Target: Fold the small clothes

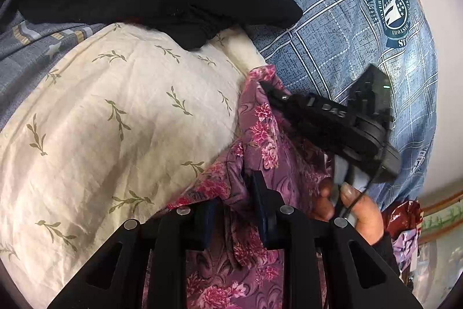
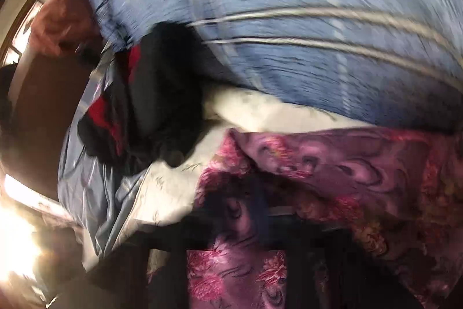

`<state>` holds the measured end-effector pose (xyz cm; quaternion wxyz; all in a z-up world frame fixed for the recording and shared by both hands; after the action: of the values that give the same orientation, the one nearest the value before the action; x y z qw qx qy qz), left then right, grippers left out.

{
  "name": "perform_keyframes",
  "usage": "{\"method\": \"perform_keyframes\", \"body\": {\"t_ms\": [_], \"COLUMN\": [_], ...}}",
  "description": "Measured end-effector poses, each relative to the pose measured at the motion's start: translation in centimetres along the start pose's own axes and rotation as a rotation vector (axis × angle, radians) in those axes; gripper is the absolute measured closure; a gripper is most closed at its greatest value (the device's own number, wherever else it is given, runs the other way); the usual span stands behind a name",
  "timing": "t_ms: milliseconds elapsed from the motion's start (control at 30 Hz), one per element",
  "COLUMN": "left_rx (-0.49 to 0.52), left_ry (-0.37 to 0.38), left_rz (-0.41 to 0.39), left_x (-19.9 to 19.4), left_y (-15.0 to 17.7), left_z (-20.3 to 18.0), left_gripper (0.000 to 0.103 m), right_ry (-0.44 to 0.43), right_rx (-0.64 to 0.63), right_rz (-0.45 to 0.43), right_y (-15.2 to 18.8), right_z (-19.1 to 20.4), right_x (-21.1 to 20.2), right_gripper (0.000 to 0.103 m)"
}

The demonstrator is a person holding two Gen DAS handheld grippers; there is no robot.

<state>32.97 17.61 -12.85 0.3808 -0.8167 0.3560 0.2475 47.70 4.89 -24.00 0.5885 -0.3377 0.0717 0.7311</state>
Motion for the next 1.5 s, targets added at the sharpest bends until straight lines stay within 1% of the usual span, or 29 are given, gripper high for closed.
{"method": "perform_keyframes", "body": {"t_ms": [67,133,200,233,333,400,467,533,600,633,667,700,733,767,800,833,900,967,1033,1067,1100,1167,1233,1267,1333,1367,1400,1433,1500], "left_rx": [0.014,0.03,0.042,0.038,0.027,0.033,0.043,0.044,0.042,0.042,0.043,0.04,0.037,0.032,0.032,0.036,0.035,0.015,-0.002,0.0,0.011,0.027,0.024,0.033,0.102,0.163,0.199,0.237,0.285], "left_ry": [-0.023,-0.048,-0.055,-0.051,-0.042,-0.048,-0.053,-0.054,-0.052,-0.051,-0.05,-0.047,-0.044,-0.042,-0.043,-0.052,-0.07,-0.063,-0.049,-0.046,-0.051,-0.083,-0.052,-0.03,-0.025,-0.036,-0.068,-0.111,-0.163], "left_rz": [-0.009,-0.013,-0.014,-0.013,-0.012,-0.013,-0.015,-0.015,-0.013,-0.012,-0.011,-0.012,-0.013,-0.018,-0.027,-0.033,-0.03,-0.019,-0.017,-0.017,-0.019,-0.01,-0.011,-0.03,-0.075,-0.108,-0.147,-0.173,-0.141], "left_x": [-0.1,-0.1,-0.1,-0.2,-0.2,-0.3,-0.3,-0.2,-0.1,-0.1,-0.1,-0.2,-0.3,-0.4,-0.6,-0.7,-0.5,-0.3,-0.4,-0.5,-0.7,-1.4,-3.1,-4.6,-6.9,-7.9,-8.7,-8.8,-7.5], "left_y": [-0.1,0.0,0.0,0.0,0.0,0.0,-0.1,-0.2,-0.2,-0.2,-0.3,-0.3,-0.3,-0.4,-0.5,-0.5,-0.5,-0.4,-0.5,-0.5,-0.4,-0.1,0.5,0.9,0.9,0.5,-0.1,-0.8,-1.4], "left_z": [-0.1,-0.2,-0.3,-0.3,-0.2,-0.2,-0.4,-0.4,-0.4,-0.4,-0.4,-0.4,-0.4,-0.4,-0.5,-0.4,-0.2,0.2,0.4,0.3,0.3,-0.1,-1.6,-2.7,-4.9,-5.9,-6.3,-6.3,-6.2], "left_gripper": [0.08,0.08,0.08,0.08,0.08,0.08,0.08,0.08,0.08,0.08,0.08,0.08,0.08,0.08,0.08,0.08,0.08,0.08,0.08,0.08,0.08,0.08,0.08,0.079,0.074,0.065,0.051,0.043,0.041], "right_ry": [-0.025,-0.032,-0.037,-0.003,0.06,0.064,0.011,0.001,0.024,0.037,0.075,0.107,0.13,0.13,0.105,0.07,0.061,0.122,0.162,0.211,0.212,0.205,0.168,0.129,0.128,0.155,0.197,0.236,0.378], "right_rx": [-0.074,-0.071,-0.022,-0.019,-0.024,0.005,0.059,0.05,0.007,-0.011,-0.05,-0.079,-0.105,-0.136,-0.145,-0.139,-0.095,-0.073,-0.037,-0.021,-0.02,-0.01,0.03,0.059,0.07,0.081,0.118,0.157,0.277], "right_rz": [-0.083,-0.144,-0.1,-0.069,-0.007,-0.02,-0.026,-0.041,-0.049,-0.052,-0.055,-0.052,-0.05,-0.085,-0.118,-0.175,-0.206,-0.181,-0.074,-0.056,-0.068,-0.136,-0.182,-0.206,-0.244,-0.283,-0.328,-0.367,-0.466], "right_y": [-0.6,-1.9,-2.3,-2.0,-1.0,-0.9,-1.3,-1.3,-1.5,-1.6,-1.5,-1.4,-1.5,-1.6,-1.8,-2.6,-4.0,-4.6,-3.8,-3.2,-2.9,-2.1,-0.6,1.3,4.0,5.8,7.6,8.9,12.0], "right_z": [2.0,2.8,2.3,1.8,-0.5,-1.4,-1.6,-1.2,-0.5,-0.2,0.0,0.3,0.9,1.8,2.4,3.1,2.9,1.8,0.6,0.0,0.3,1.0,1.3,1.1,-0.2,-1.6,-3.7,-5.7,-11.8], "right_x": [-1.8,-2.7,-2.0,-1.3,-0.6,-0.3,0.0,0.2,0.8,1.1,1.7,1.8,2.0,1.2,0.1,-1.4,-2.3,-1.2,1.7,2.5,2.5,-0.1,-3.5,-6.8,-11.5,-14.4,-17.8,-20.4,-26.5], "right_gripper": [0.103,0.103,0.102,0.096,0.095,0.09,0.073,0.062,0.057,0.059,0.076,0.096,0.096,0.096,0.097,0.097,0.097,0.095,0.092,0.092,0.092,0.086,0.078,0.074,0.066,0.061,0.058,0.057,0.053]}}
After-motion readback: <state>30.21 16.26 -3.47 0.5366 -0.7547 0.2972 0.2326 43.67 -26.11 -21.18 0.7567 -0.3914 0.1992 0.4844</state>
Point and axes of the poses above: each gripper's, at about its wrist camera, not at the fingertips, and x roughly the way its jaws point, z to its left, y to its underside, the point moved 9 cm from there along x, roughly the way its jaws point, and after that the axes turned 12 degrees about x, right-handed, at the moved point
